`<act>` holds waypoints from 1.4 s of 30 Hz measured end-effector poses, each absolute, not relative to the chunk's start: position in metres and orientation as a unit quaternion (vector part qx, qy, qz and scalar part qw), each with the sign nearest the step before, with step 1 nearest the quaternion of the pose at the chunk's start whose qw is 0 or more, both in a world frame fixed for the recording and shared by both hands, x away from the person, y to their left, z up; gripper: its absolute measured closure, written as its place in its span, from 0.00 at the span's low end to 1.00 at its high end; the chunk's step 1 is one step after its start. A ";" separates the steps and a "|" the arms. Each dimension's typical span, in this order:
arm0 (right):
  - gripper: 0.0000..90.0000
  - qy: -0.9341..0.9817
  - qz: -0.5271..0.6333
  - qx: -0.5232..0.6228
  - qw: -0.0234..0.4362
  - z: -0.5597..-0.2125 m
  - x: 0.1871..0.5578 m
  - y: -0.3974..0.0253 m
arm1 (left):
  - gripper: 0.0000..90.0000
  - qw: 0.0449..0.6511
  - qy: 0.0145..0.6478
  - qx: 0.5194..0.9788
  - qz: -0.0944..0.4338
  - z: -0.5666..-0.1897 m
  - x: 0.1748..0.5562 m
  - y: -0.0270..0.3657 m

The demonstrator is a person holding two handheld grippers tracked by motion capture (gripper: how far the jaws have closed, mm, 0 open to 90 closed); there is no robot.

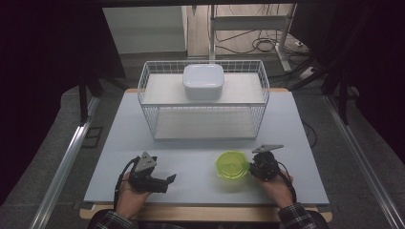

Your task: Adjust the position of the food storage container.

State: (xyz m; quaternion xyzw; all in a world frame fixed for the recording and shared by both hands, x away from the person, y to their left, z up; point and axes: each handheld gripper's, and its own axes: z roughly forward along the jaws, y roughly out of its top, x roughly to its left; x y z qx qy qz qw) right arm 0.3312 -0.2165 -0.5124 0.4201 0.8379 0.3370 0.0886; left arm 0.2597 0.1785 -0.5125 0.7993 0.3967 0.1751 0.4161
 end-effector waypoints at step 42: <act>0.48 0.831 0.358 0.408 0.121 -0.493 0.340 -0.236 | 0.03 0.414 0.396 0.800 0.176 -0.514 0.260 0.182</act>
